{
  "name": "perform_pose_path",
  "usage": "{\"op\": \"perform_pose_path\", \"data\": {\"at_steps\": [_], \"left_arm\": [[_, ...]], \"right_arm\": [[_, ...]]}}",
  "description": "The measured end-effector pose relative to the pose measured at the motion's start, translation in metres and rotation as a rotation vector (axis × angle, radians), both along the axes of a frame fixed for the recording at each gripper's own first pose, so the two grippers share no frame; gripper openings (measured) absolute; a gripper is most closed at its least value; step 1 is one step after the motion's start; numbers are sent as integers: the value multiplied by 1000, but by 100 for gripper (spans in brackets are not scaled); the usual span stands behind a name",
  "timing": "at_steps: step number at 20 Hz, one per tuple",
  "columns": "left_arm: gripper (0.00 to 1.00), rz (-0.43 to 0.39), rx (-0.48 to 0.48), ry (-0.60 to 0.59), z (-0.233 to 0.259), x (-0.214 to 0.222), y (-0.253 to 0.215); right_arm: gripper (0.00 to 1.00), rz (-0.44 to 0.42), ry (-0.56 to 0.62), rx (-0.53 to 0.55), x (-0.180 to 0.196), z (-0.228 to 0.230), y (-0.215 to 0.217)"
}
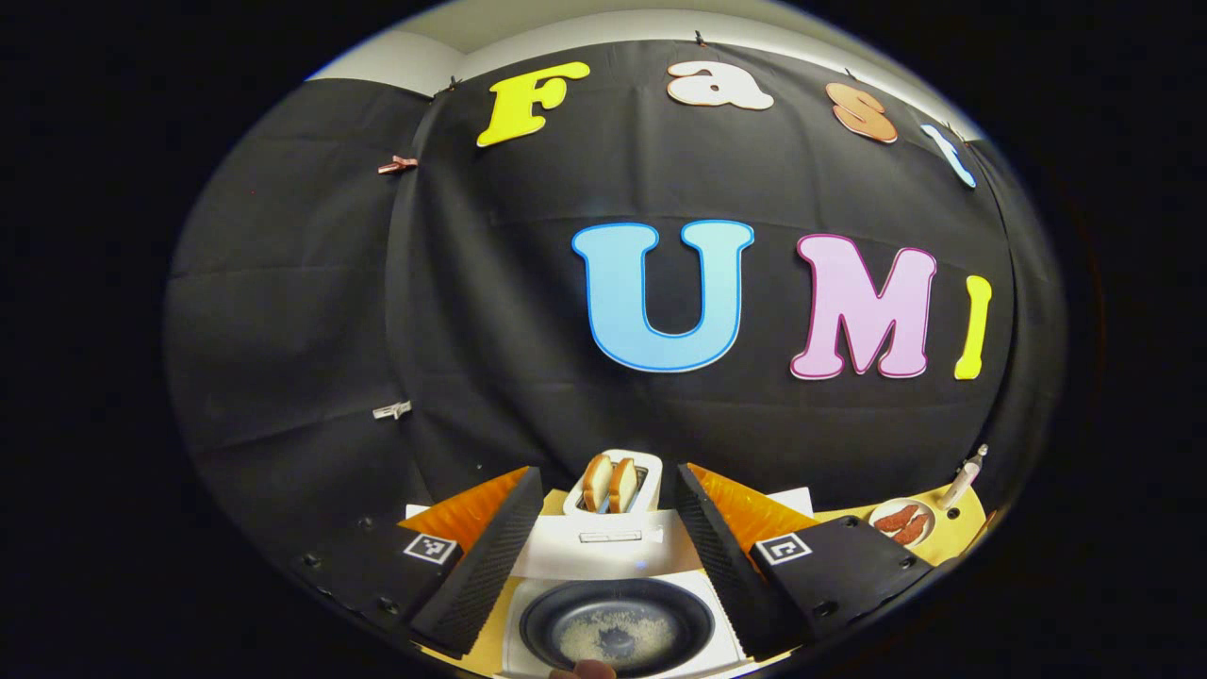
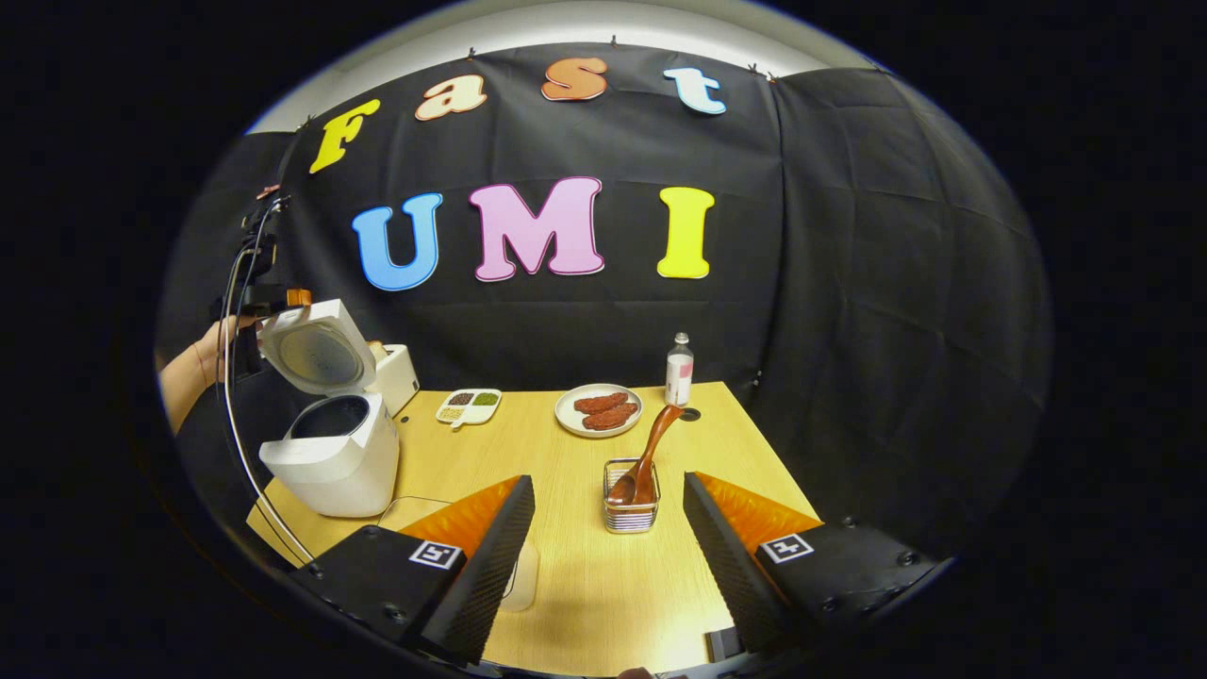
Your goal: Close the left gripper, press the button to open the rice cooker; take a wooden spoon from the chopstick holder with the right hand, scoop a spoonful of rice and pour it into the rice cooker, then put the wooden spoon back into the chopstick holder.
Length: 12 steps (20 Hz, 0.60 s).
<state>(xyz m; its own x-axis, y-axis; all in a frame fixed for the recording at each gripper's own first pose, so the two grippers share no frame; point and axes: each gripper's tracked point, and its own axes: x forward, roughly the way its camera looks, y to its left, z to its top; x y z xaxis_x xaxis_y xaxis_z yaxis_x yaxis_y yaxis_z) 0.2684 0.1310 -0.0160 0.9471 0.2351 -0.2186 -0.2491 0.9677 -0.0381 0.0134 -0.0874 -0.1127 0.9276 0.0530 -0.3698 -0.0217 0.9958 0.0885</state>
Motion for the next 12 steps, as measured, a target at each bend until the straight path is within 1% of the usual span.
{"op": "perform_pose_path", "data": {"at_steps": [3,6,9,12], "left_arm": [[99,11,-16,37,-26,-34,-13],[100,23,-27,84,-55,-60,-24],[99,34,-37,135,-85,-78,-33],[99,38,-39,166,-108,-87,-40]], "right_arm": [[99,43,-9,-33,6,1,-7],[99,56,-11,-15,11,2,-12],[99,56,-8,4,10,-4,-15],[99,68,12,1,5,-12,-16]]}}
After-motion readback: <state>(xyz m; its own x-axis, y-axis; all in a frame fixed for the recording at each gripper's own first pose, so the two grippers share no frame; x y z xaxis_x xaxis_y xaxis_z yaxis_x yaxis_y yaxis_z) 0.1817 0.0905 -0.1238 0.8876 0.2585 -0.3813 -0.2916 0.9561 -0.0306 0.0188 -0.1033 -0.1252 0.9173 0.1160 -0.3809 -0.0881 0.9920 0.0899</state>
